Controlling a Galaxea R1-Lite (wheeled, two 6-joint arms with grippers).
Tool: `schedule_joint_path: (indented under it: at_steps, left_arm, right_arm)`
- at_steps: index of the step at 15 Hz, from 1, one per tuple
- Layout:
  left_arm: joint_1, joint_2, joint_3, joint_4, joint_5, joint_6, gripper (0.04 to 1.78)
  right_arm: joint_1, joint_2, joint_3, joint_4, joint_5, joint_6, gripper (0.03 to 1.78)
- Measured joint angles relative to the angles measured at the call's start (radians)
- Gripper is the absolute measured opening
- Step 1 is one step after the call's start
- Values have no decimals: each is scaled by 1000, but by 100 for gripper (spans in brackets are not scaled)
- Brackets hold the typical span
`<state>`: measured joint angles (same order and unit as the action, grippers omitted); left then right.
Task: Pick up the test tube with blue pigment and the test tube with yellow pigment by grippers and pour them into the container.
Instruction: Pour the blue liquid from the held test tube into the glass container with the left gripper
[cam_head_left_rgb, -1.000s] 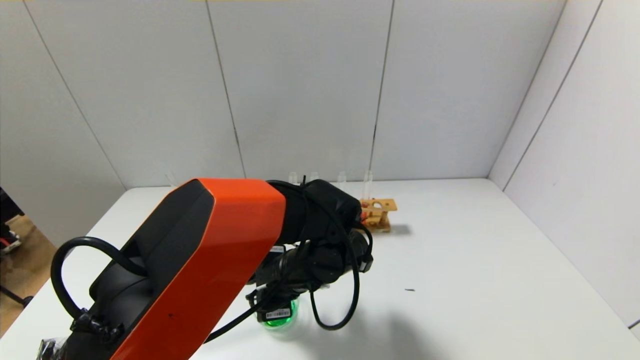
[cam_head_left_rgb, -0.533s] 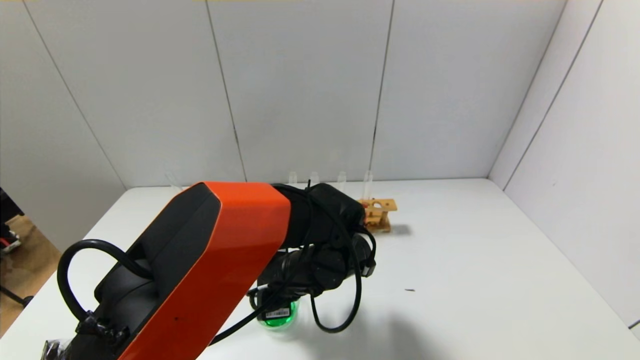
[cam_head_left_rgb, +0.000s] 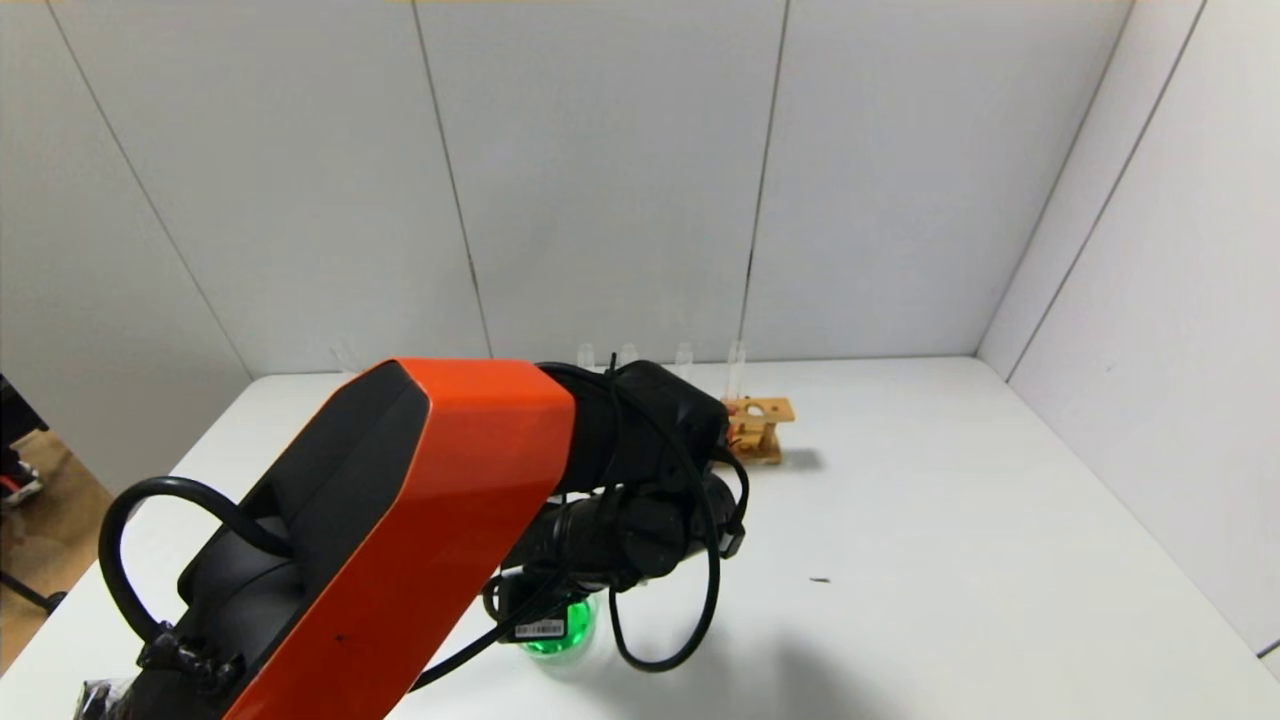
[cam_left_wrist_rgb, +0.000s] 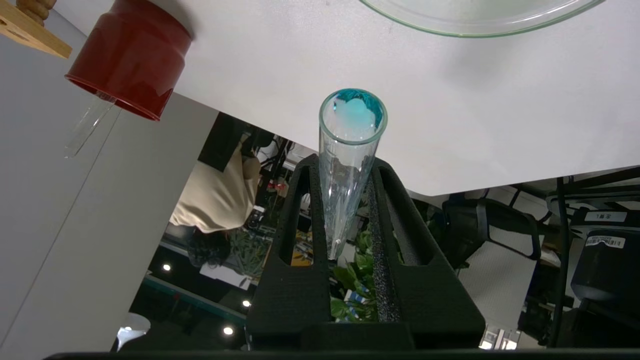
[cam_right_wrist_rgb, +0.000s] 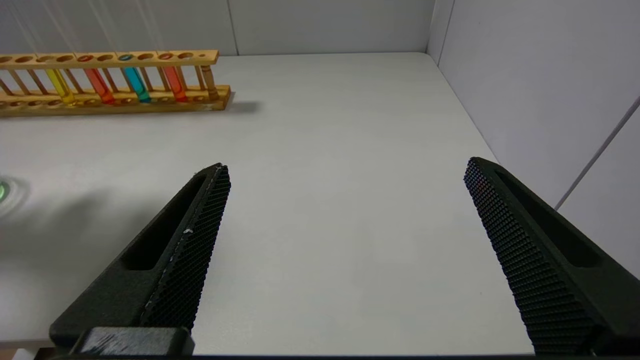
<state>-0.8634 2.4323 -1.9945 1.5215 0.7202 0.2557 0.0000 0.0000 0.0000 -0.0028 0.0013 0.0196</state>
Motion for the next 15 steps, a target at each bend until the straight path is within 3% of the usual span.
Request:
schedule_joint_path:
  at_steps: [15]
  left_arm:
    - [-6,14,4,0,7,0,29]
  right_arm:
    - [0,0,0,0,0,0,171]
